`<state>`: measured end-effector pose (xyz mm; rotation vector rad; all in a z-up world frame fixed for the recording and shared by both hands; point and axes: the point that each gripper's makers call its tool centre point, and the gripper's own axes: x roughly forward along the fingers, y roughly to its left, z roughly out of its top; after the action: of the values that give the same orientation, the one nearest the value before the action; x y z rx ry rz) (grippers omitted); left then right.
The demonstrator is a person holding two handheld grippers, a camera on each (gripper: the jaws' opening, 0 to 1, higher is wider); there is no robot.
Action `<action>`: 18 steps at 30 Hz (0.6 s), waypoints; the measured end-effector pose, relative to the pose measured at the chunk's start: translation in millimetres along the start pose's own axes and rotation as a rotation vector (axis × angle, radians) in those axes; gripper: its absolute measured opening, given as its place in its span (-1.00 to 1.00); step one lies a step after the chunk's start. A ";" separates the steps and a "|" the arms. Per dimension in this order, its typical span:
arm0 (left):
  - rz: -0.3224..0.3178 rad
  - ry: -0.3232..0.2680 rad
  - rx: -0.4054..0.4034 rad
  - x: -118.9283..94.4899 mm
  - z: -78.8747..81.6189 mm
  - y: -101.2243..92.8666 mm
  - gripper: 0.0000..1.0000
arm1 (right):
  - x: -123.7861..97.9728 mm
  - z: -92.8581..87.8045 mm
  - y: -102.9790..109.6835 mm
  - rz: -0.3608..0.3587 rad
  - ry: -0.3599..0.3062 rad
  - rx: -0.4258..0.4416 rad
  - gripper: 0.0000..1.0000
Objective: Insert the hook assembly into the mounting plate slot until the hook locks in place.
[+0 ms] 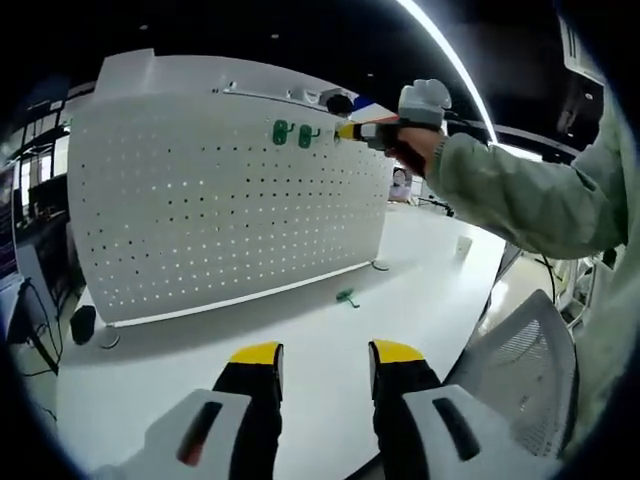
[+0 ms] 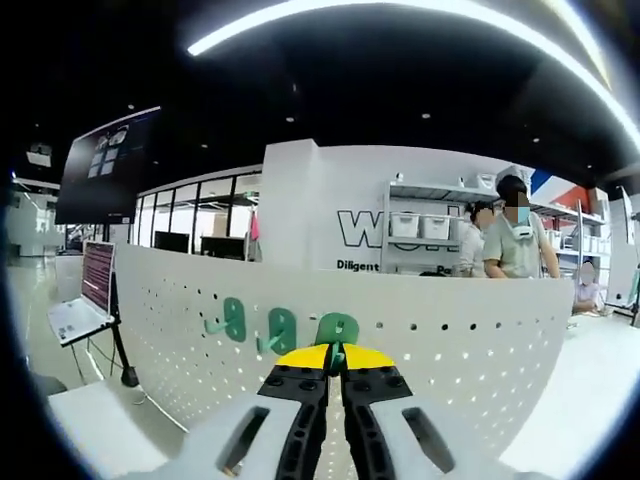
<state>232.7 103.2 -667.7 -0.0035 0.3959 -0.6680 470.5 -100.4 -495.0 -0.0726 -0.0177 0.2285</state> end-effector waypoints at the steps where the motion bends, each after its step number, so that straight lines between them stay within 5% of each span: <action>1: -0.001 0.000 -0.001 0.1 -0.2 -0.4 -0.29 | 1.6 0.2 -0.4 -0.001 0.001 -0.002 -0.96; 18: 0.009 0.003 -0.012 -2.2 -1.4 4.8 -0.30 | 24.9 -6.5 -6.7 -0.018 0.033 -0.022 -0.97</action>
<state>233.5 108.5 -668.8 -0.0126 0.4027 -0.6569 496.4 -101.7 -500.8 -0.0983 0.0123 0.2090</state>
